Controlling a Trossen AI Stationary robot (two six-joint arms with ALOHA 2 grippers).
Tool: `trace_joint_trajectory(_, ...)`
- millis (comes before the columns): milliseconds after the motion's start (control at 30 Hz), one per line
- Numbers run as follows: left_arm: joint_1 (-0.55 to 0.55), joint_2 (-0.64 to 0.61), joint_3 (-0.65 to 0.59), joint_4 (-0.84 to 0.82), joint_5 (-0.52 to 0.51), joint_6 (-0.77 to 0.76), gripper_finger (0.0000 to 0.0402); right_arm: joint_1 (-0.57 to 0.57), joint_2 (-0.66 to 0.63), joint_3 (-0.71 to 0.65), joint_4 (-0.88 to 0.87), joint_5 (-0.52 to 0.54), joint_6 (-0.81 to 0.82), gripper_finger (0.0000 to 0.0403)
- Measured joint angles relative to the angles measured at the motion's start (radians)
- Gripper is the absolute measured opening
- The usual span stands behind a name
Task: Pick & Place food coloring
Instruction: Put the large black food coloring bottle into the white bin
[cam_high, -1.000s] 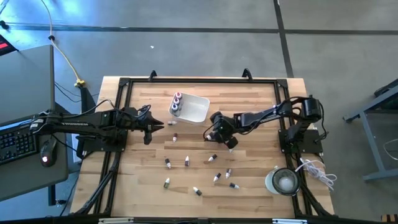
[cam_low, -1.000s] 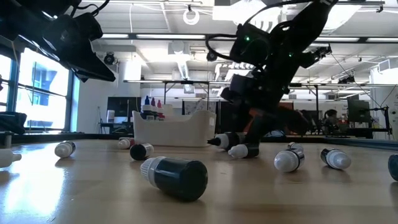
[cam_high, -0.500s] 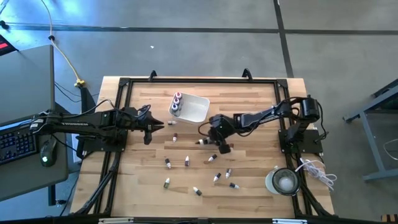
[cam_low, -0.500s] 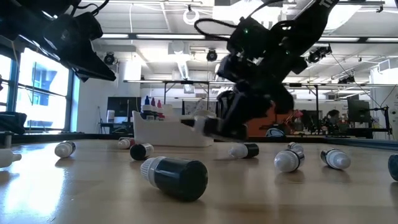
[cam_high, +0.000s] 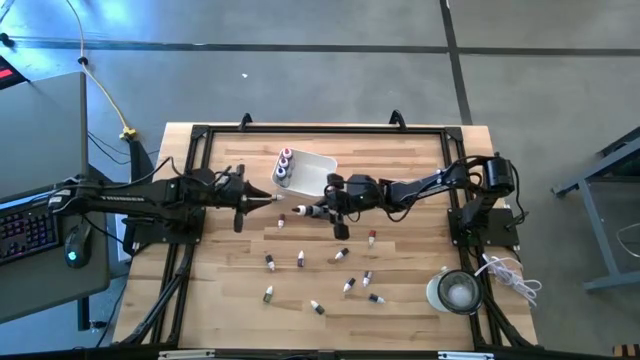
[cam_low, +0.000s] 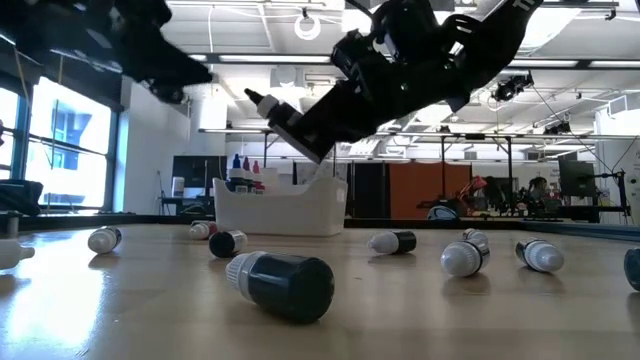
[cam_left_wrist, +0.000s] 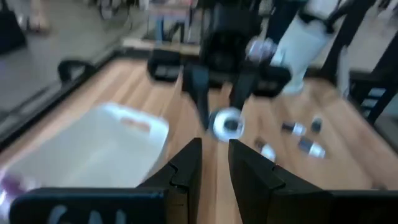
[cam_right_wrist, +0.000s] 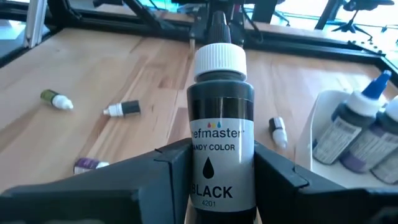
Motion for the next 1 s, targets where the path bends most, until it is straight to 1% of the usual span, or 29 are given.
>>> trace_joint_trajectory(100, 0.000, 0.063, 0.002, 0.109, 0.063, 0.022, 0.0079, 0.000, 0.000, 0.001, 0.023, 0.002, 0.001, 0.0130)
trace_joint_trajectory(167, 0.000, 0.116, 0.008, 0.117, 0.092, 0.032, 0.0084, 0.000, -0.001, 0.003, 0.035, 0.002, 0.000, 0.0130)
trace_joint_trajectory(267, 0.000, 0.202, 0.018, 0.132, 0.072, 0.035, 0.0104, 0.000, -0.001, 0.003, 0.055, 0.002, 0.021, 0.0130)
trace_joint_trajectory(367, 0.000, 0.288, 0.019, 0.225, 0.033, 0.044, 0.0131, 0.000, -0.002, 0.003, 0.061, 0.003, 0.026, 0.0131)
trace_joint_trajectory(467, 0.000, 0.352, 0.019, 0.331, 0.028, 0.072, 0.0155, 0.000, -0.002, 0.003, 0.060, 0.005, 0.030, 0.0131)
trace_joint_trajectory(633, 0.000, 0.381, 0.019, 0.377, 0.052, 0.081, 0.0177, 0.000, -0.002, 0.003, 0.058, 0.002, 0.041, 0.0131)
trace_joint_trajectory(867, 0.000, 0.384, 0.019, 0.401, 0.108, 0.079, 0.0179, -0.001, -0.002, 0.003, 0.067, 0.009, 0.041, 0.0131)
trace_joint_trajectory(1000, 0.000, 0.384, 0.020, 0.420, 0.106, 0.080, 0.0179, -0.001, -0.002, 0.003, 0.088, 0.028, 0.038, 0.0131)
